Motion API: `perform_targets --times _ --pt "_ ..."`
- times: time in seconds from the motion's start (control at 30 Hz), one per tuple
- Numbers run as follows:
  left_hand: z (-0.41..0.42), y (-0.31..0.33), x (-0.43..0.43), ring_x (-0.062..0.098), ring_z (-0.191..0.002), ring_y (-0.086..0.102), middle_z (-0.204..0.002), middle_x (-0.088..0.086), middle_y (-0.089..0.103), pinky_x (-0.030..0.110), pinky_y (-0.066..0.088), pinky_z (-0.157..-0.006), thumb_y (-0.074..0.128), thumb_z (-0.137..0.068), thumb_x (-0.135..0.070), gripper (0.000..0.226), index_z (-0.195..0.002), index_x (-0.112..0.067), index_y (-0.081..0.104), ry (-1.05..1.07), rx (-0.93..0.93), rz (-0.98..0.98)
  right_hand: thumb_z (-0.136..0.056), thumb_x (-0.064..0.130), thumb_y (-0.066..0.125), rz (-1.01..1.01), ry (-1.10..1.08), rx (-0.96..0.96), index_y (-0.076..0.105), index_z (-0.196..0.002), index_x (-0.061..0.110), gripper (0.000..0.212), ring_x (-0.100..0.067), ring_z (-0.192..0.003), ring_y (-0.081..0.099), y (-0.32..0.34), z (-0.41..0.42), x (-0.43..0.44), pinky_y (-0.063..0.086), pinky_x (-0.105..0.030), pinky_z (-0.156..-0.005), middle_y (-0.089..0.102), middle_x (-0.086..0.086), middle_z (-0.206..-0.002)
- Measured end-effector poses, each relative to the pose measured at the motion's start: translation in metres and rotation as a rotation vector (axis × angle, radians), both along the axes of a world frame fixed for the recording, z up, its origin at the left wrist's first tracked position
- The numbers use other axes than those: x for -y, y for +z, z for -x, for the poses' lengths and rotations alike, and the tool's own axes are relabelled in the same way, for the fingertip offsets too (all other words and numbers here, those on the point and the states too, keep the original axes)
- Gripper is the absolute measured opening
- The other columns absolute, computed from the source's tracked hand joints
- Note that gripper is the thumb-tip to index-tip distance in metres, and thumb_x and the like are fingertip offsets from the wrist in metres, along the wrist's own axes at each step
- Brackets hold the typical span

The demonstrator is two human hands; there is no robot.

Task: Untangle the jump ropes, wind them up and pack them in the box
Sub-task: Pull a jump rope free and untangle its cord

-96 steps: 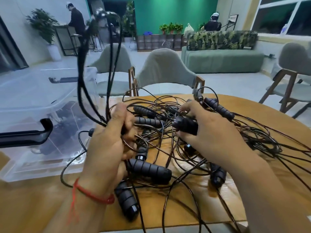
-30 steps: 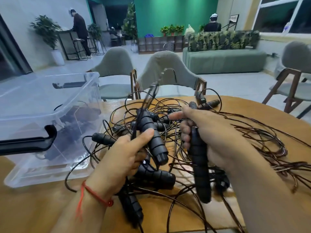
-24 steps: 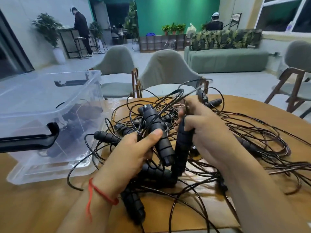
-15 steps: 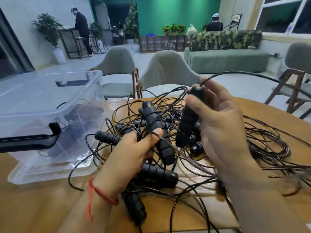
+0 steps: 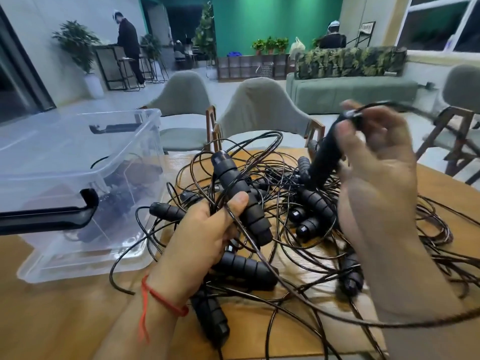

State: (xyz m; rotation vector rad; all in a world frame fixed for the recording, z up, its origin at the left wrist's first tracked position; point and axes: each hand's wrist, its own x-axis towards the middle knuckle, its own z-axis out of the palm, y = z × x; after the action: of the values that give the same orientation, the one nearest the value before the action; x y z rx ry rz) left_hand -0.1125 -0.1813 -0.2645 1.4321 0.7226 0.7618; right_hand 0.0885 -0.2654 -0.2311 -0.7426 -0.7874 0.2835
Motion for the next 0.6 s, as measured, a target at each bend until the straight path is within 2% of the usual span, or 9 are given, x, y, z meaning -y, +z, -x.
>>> perform_targets --times 0.07,0.13,0.2,0.23,0.33,0.4,0.43,0.53,0.6 --pt "0.001 -0.002 -0.002 0.008 -0.040 0.029 -0.052 -0.009 0.038 0.020 0.024 -0.041 0.068 -0.093 -0.048 0.028 -0.080 -0.024 0.067 0.026 0.002 0.028 -0.097 0.012 0.076 0.250 0.042 0.085 0.073 -0.100 0.034 0.022 -0.032 -0.113 0.072 -0.002 -0.005 -0.006 0.064 -0.053 -0.090 0.078 -0.001 -0.119" --pt "0.001 -0.003 -0.005 0.007 -0.038 0.027 -0.054 -0.006 0.036 0.018 0.022 -0.037 0.070 -0.090 -0.047 0.034 -0.082 -0.019 0.053 0.044 0.021 0.070 -0.096 0.018 0.078 0.319 -0.049 0.168 0.070 -0.103 0.030 0.016 -0.033 -0.101 0.075 -0.007 -0.010 -0.006 0.062 -0.062 -0.089 0.078 -0.005 -0.113" --pt "0.001 -0.002 -0.007 0.007 -0.040 0.019 -0.056 -0.004 0.030 0.016 0.014 -0.040 0.070 -0.084 -0.050 0.036 -0.088 -0.019 0.051 0.029 0.055 0.136 -0.098 0.020 0.078 0.351 -0.132 0.276 0.069 -0.105 0.029 0.014 -0.015 -0.092 0.075 -0.005 -0.010 -0.004 0.063 -0.050 -0.087 0.077 0.001 -0.109" --pt "0.001 -0.001 -0.008 0.007 -0.040 0.017 -0.056 -0.004 0.029 0.016 0.010 -0.041 0.069 -0.083 -0.051 0.038 -0.093 -0.018 0.053 0.019 0.073 0.176 -0.099 0.019 0.077 0.370 -0.154 0.357 0.070 -0.107 0.029 0.015 -0.009 -0.095 0.073 -0.004 -0.010 -0.002 0.062 -0.045 -0.088 0.077 0.003 -0.109" --pt "0.004 -0.003 -0.011 0.005 -0.039 0.018 -0.055 -0.005 0.030 0.016 0.007 -0.042 0.068 -0.086 -0.047 0.033 -0.096 -0.018 0.058 0.040 0.099 0.253 -0.100 0.014 0.074 0.379 -0.143 0.529 0.072 -0.115 0.026 0.020 -0.011 -0.114 0.071 -0.004 -0.010 0.002 0.060 -0.040 -0.098 0.076 0.007 -0.115" --pt "0.005 -0.005 -0.012 0.004 -0.036 0.021 -0.054 -0.005 0.033 0.012 0.013 -0.037 0.064 -0.097 -0.046 0.031 -0.103 -0.015 0.060 0.048 0.082 0.284 -0.099 0.006 0.073 0.306 -0.138 0.601 0.071 -0.116 0.018 0.021 -0.017 -0.124 0.067 -0.004 -0.007 0.003 0.057 -0.039 -0.104 0.074 0.004 -0.124" --pt "0.005 -0.005 -0.013 0.005 -0.036 0.022 -0.053 -0.005 0.034 0.012 0.015 -0.036 0.063 -0.098 -0.047 0.033 -0.105 -0.015 0.061 0.048 0.061 0.290 -0.098 0.003 0.073 0.256 -0.094 0.554 0.070 -0.114 0.016 0.021 -0.019 -0.126 0.067 -0.003 -0.004 0.002 0.057 -0.039 -0.104 0.073 0.000 -0.127" --pt "0.005 -0.001 -0.011 0.007 -0.041 0.019 -0.054 -0.004 0.033 0.015 0.011 -0.040 0.068 -0.088 -0.054 0.036 -0.089 -0.019 0.063 0.020 0.002 0.285 -0.095 0.005 0.072 0.146 0.162 0.171 0.067 -0.107 0.019 0.019 -0.019 -0.112 0.070 0.000 0.008 -0.002 0.060 -0.038 -0.091 0.073 -0.006 -0.127" --pt "0.004 0.001 -0.008 0.008 -0.042 0.016 -0.054 -0.004 0.030 0.018 0.008 -0.042 0.067 -0.088 -0.053 0.036 -0.087 -0.018 0.060 -0.005 -0.002 0.288 -0.096 0.007 0.073 0.188 0.197 0.026 0.066 -0.105 0.020 0.018 -0.017 -0.103 0.070 -0.004 0.016 -0.010 0.060 -0.035 -0.081 0.074 -0.008 -0.122"
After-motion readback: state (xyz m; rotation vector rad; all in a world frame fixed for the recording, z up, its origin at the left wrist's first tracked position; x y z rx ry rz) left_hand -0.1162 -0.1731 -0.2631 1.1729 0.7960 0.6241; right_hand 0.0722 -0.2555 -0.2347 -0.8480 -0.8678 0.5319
